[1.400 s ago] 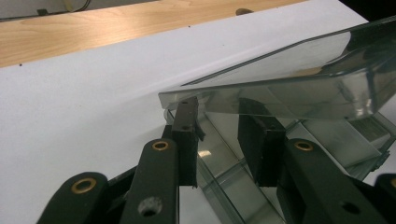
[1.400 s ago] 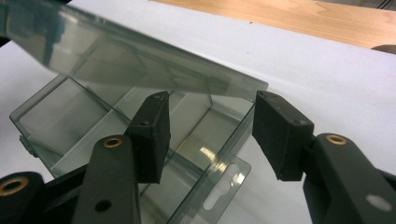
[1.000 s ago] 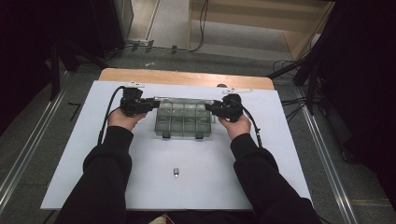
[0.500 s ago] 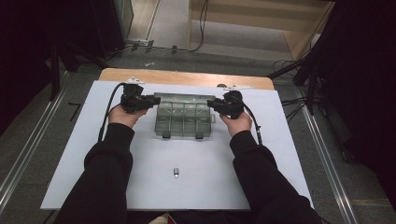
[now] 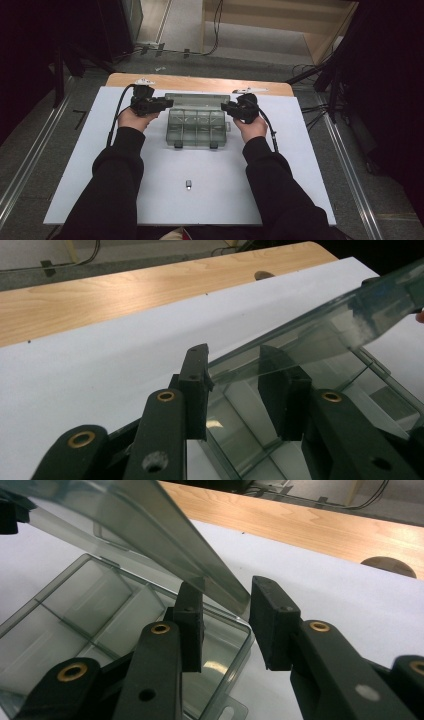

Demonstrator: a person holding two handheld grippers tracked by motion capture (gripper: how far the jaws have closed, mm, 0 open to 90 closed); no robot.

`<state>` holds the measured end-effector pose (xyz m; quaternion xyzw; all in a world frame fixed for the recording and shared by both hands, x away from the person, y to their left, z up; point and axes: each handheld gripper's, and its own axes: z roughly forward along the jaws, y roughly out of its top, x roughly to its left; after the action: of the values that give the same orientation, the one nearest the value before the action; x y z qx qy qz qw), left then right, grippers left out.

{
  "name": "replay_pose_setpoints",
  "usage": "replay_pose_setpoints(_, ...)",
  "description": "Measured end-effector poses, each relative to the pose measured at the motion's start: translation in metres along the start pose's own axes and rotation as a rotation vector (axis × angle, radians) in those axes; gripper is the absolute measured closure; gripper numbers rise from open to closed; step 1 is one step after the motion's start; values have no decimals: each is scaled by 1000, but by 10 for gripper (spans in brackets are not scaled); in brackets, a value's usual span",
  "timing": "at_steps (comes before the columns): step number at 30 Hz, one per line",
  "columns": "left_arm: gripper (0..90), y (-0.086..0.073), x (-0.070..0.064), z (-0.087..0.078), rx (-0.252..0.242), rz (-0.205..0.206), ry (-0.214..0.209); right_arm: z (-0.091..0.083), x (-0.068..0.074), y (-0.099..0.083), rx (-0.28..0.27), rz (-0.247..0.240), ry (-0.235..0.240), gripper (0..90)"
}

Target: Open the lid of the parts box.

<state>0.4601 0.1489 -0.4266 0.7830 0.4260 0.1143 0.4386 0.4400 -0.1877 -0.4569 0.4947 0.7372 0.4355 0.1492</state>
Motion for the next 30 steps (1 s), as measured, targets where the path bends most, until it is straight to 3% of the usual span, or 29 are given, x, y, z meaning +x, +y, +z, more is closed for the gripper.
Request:
replay_pose_setpoints(13, 657, 3, 5, 8, -52, -10, 14, 8, 0, 6, -21, 5, -26, 603)
replay_pose_setpoints(16, 657, 2, 5, 10, -82, 6, 28, 13, -2, 6, -36, 23, -21, 587)
replay_pose_setpoints(23, 657, 1, 7, 15, -85, 5, 42, 18, -3, 5, -59, 12, -31, 580)
replay_pose_setpoints(26, 657, -1, 7, 18, -91, 32, 54, 21, -3, 5, -64, 9, -35, 574)
replay_pose_setpoints(30, 657, -3, 6, 22, -81, 39, 71, 25, -2, 4, -70, 8, -43, 554)
